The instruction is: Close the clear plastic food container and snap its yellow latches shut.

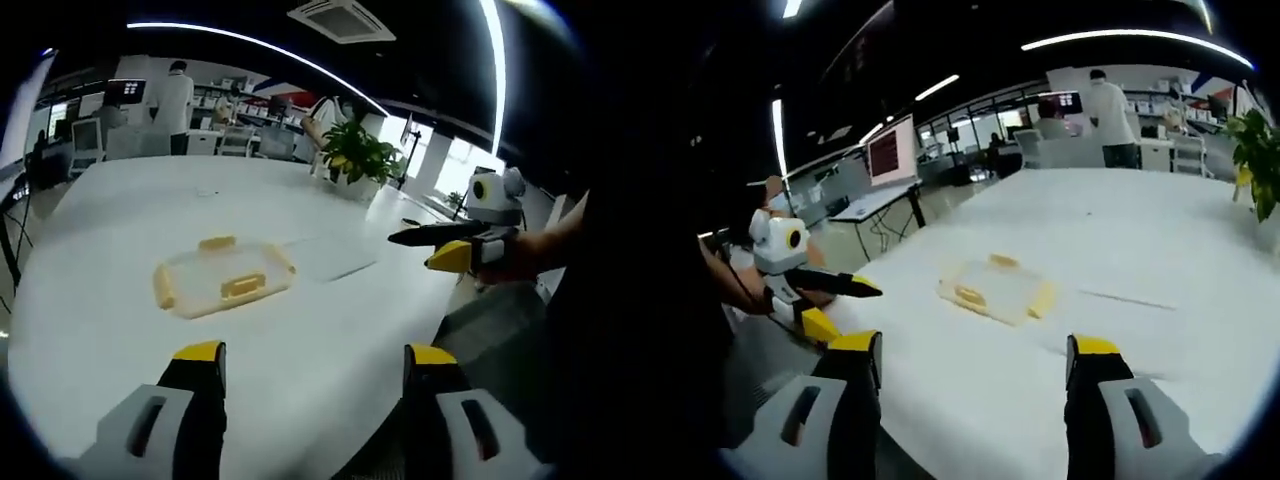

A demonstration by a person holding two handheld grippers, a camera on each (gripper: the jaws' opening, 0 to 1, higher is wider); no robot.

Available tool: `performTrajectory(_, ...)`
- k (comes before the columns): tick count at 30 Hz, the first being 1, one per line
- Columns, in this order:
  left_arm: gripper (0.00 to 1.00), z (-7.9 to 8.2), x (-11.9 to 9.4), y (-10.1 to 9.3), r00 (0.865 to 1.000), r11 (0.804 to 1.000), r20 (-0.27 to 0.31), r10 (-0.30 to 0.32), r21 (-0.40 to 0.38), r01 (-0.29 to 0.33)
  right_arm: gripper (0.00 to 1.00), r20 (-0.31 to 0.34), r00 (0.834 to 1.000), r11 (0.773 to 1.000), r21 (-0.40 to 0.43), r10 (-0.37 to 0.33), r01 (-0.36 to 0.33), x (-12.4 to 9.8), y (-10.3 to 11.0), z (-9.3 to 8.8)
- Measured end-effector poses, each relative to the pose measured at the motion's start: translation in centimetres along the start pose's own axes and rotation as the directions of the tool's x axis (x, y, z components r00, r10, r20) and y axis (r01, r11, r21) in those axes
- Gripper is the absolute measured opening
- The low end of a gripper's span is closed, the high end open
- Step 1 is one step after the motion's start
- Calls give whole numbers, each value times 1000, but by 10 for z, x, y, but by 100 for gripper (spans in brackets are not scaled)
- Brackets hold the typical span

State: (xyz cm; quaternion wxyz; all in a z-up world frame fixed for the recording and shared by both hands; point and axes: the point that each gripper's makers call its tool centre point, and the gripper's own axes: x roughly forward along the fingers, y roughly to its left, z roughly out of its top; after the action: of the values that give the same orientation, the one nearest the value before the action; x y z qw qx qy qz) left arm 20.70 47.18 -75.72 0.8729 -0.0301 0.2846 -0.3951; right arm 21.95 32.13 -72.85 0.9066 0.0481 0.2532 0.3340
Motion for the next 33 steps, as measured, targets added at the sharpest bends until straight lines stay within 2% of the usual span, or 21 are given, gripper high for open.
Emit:
performTrajectory(3,71,1,3,12,1000,1000,-11,1,2,-1,73,1,1000,1000,6,-5,5,3,-5,3)
performTrajectory(4,72,1,4,15,999,1000,-38,-6,16,6,73,-2,1000,1000,6,-8,8,4,-7,5)
performTrajectory(6,73,8,5,21,999,996,-37,-18,89,22,72,8,1000,1000,1,-14,14,6,-11,9)
performTrajectory(9,74,10,10,29,997,993,-64,-31,108,38,70,10,1000,1000,-17,-16,16,12,-17,11)
performTrajectory(11,74,5,14,38,993,985,-108,-42,159,59,71,-2,1000,1000,-18,-20,20,16,-21,9)
performTrajectory(12,74,7,17,43,993,984,-110,-40,166,58,70,-1,1000,1000,-16,-20,20,17,-23,10)
performTrajectory(15,73,13,21,49,993,985,-101,-57,155,72,68,-9,1000,1000,-17,-17,17,23,-26,12)
performTrajectory(22,73,15,31,58,988,979,-128,-83,176,105,66,-30,999,999,-37,15,-16,34,-27,15)
performTrajectory(26,72,15,36,64,985,975,-147,-91,186,118,65,-67,997,996,-81,32,-38,42,-32,16)
performTrajectory(28,71,16,38,68,982,973,-159,-101,190,131,67,-103,992,992,-101,71,-82,48,-29,14)
performTrajectory(33,70,18,44,76,971,965,-202,-127,199,168,68,-133,986,978,-166,103,-124,59,-31,15)
